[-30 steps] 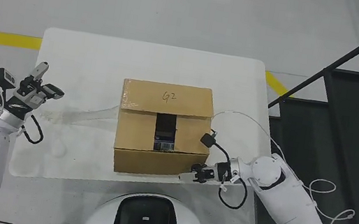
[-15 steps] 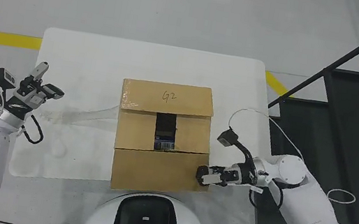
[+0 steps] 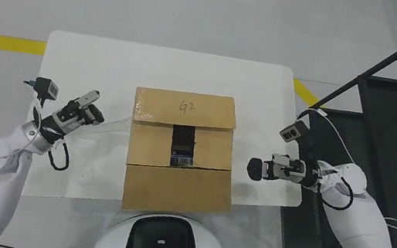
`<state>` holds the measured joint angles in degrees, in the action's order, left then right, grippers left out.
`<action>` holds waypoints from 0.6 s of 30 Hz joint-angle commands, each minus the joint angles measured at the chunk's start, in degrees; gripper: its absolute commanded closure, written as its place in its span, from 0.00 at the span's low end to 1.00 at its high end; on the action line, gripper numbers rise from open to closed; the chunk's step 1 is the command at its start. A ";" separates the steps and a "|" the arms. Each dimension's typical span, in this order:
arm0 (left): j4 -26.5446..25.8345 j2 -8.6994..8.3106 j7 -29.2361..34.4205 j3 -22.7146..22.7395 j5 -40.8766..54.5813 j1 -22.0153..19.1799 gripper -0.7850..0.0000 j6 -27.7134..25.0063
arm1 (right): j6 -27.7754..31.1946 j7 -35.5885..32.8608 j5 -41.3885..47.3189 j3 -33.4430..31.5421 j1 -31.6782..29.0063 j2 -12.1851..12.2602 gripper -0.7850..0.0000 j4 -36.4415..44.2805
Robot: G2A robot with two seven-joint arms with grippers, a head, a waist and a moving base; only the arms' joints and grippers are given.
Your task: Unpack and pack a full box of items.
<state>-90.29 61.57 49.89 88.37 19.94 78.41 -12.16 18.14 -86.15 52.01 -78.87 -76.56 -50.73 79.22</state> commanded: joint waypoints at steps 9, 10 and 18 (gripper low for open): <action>-1.06 -0.08 9.30 -5.48 0.27 -2.97 0.00 3.29 | 0.02 0.02 -0.05 0.01 -0.01 0.00 0.00 0.03; -1.02 -0.08 9.26 -5.44 0.61 -2.99 0.00 3.11 | 0.02 0.02 -0.05 0.01 -0.01 0.00 0.00 0.03; -1.02 -0.08 9.26 -5.44 0.61 -2.99 0.00 3.11 | 0.02 0.02 -0.05 0.01 -0.01 0.00 0.00 0.03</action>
<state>-91.31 61.49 59.15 82.92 20.55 75.43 -9.05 18.16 -86.12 51.97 -78.86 -76.57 -50.72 79.25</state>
